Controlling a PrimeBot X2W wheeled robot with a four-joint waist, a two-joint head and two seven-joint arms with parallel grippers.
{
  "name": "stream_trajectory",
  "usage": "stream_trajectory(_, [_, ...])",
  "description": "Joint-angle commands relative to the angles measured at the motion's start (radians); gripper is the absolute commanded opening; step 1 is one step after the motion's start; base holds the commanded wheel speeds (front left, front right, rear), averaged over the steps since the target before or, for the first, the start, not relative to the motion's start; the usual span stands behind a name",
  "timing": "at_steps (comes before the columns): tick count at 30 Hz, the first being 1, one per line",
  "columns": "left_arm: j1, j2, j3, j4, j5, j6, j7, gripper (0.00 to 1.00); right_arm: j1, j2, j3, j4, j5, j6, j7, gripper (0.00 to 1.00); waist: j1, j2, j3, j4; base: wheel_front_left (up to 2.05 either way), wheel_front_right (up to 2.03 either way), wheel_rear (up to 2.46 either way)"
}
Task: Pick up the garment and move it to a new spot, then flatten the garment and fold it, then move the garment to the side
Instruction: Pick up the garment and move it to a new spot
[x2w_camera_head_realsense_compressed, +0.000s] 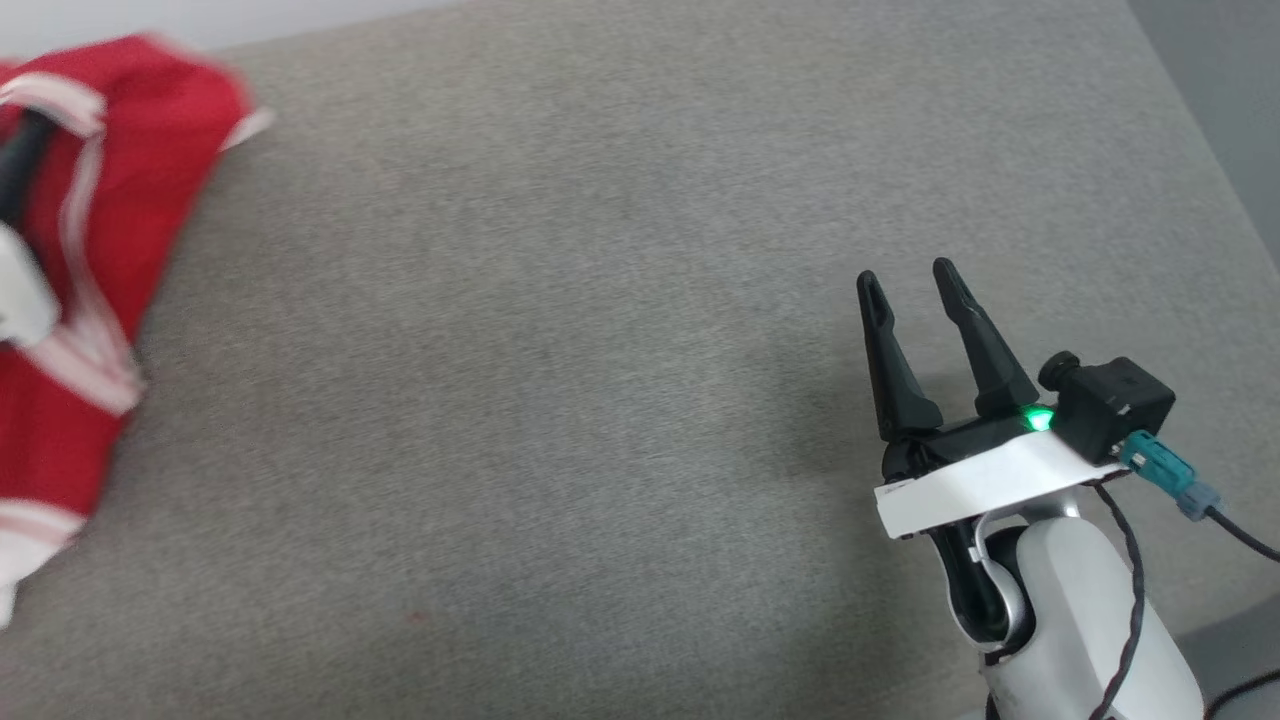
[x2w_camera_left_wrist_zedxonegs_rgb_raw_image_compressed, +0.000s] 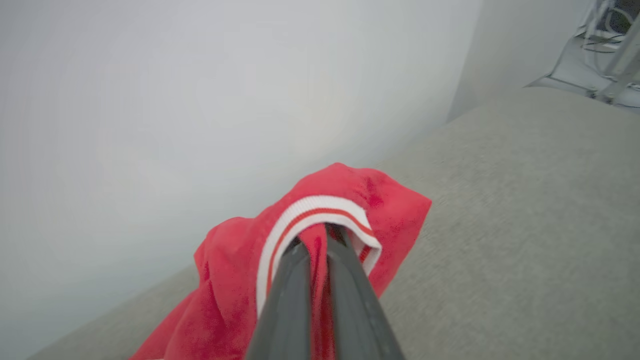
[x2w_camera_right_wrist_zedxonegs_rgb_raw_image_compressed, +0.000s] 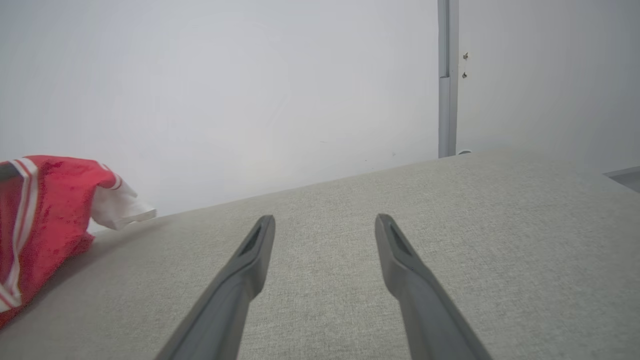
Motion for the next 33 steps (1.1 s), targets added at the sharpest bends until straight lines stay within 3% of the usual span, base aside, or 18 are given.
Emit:
stream_trajectory(1, [-0.043, -0.019, -0.016, -0.027, 0.006, 0.002, 0.007, 0.00, 0.006, 0.000, -0.004, -0.010, 0.010, 0.000, -0.004, 1.00, 0.0000, 0.0000, 0.006, -0.021, 0.00, 0.00, 0.00])
stream_trajectory(6, [-0.177, -0.122, -0.094, -0.120, 0.042, 0.002, 0.058, 0.00, 0.015, 0.000, -0.009, -0.036, 0.056, 0.000, -0.004, 1.00, 0.0000, 0.0000, 0.034, -0.085, 0.00, 0.00, 0.00])
stream_trajectory(11, [-0.248, -0.241, -0.175, -0.222, 0.009, 0.002, 0.098, 0.00, 0.031, 0.000, -0.020, -0.054, 0.099, 0.000, -0.003, 1.00, 0.0000, 0.0000, 0.065, -0.152, 0.00, 0.00, 0.00])
stream_trajectory(14, [-0.236, -0.277, -0.219, -0.285, -0.029, 0.002, 0.114, 0.00, 0.045, 0.000, -0.025, -0.064, 0.123, 0.000, -0.003, 1.00, 0.0000, 0.0000, 0.080, -0.194, 0.00, 0.00, 0.00])
stream_trajectory(20, [-0.144, -0.255, -0.264, -0.352, -0.073, 0.002, 0.175, 0.00, 0.067, 0.000, -0.035, -0.075, 0.152, 0.000, -0.003, 1.00, 0.0000, 0.0000, 0.090, -0.249, 0.00, 0.00, 0.00])
stream_trajectory(24, [-0.042, -0.176, -0.273, -0.405, -0.087, 0.002, 0.292, 0.00, 0.087, 0.000, -0.042, -0.096, 0.175, 0.000, -0.003, 1.00, 0.0000, 0.0000, 0.095, -0.293, 0.00, 0.00, 0.00])
stream_trajectory(28, [0.016, -0.113, -0.273, -0.428, -0.022, 0.002, 0.459, 0.00, 0.112, 0.001, -0.059, -0.113, 0.187, 0.000, -0.003, 1.00, 0.0000, 0.0000, 0.109, -0.299, 0.00, 0.00, 0.00])
stream_trajectory(33, [0.052, -0.099, -0.283, -0.383, 0.049, 0.003, 0.584, 0.00, 0.133, 0.000, -0.063, -0.137, 0.208, 0.000, -0.003, 1.00, 0.0000, 0.0000, 0.135, -0.304, 0.00, 0.00, 0.00])
